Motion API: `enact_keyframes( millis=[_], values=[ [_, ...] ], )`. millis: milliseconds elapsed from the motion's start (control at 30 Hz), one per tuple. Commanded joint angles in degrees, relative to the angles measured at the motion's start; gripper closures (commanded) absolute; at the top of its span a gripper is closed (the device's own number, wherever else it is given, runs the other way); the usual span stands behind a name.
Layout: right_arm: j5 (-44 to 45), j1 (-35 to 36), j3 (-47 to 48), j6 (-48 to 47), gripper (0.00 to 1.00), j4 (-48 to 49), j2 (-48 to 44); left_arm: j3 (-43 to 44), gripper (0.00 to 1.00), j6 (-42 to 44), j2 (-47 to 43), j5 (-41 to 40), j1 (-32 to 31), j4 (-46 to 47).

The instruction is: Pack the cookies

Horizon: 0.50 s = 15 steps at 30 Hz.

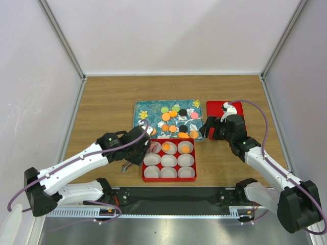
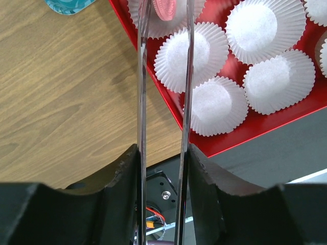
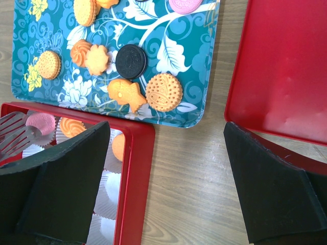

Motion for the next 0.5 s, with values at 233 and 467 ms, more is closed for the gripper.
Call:
enact_keyframes(
  millis=[233, 467],
  values=[
    [-0.08, 0.32, 0.8, -0.93, 0.0, 2.1, 0.19, 5.86, 0.55, 0.23, -0.76, -1.37, -0.43, -0.9],
    [0.0, 0.4, 0.8, -0.93, 0.0, 2.19, 0.37, 11.56, 0.55, 1.11, -1.64, -1.98, -0.43, -4.24]
  ],
)
